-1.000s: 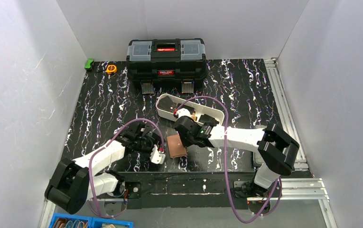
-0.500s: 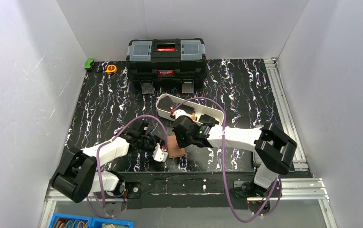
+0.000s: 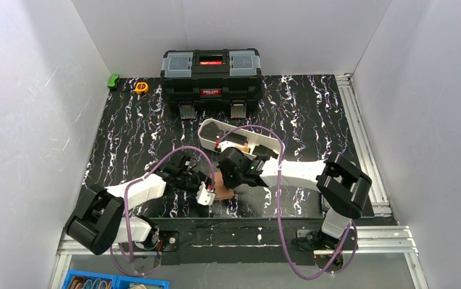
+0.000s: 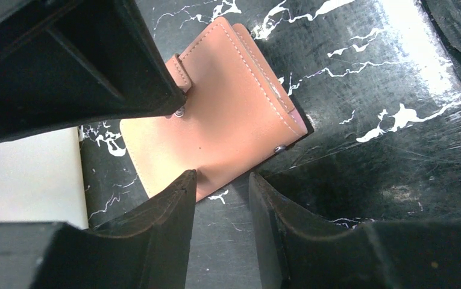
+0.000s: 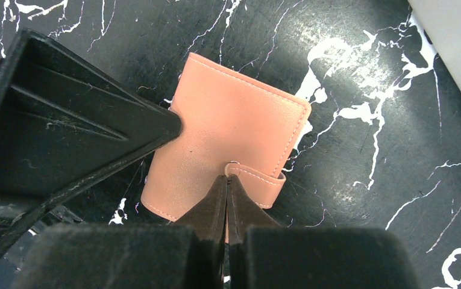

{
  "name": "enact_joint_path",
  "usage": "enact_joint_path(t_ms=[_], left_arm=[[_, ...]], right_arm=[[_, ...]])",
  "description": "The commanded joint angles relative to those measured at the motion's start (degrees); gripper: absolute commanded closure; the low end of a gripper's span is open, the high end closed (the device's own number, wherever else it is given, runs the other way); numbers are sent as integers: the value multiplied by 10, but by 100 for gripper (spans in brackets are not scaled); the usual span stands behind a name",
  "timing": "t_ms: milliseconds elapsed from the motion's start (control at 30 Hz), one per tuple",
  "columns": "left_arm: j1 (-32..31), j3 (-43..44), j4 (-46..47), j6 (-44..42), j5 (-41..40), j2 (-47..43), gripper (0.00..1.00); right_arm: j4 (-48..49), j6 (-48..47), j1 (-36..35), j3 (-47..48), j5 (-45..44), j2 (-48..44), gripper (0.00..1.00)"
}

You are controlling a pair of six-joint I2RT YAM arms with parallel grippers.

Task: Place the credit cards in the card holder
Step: Close the card holder at the center of the board.

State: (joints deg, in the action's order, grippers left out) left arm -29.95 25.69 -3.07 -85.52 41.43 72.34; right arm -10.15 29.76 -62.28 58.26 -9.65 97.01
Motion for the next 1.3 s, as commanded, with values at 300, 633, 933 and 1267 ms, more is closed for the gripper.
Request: enact_joint_path(t_ms=[300, 633, 933, 1267], left_arm=[[-11, 25, -24, -21, 38, 23, 64], [-20, 33, -54, -48, 36, 28, 67], [-20, 36, -54, -48, 36, 30, 69], [-20, 34, -63, -61, 37, 36, 73]], right_arm=[[28, -4, 15, -7, 33, 10, 99], [32, -4, 28, -9, 64, 23, 99], [4, -28, 28, 24, 127, 64, 99], [-53, -32, 37, 49, 148, 88, 99]])
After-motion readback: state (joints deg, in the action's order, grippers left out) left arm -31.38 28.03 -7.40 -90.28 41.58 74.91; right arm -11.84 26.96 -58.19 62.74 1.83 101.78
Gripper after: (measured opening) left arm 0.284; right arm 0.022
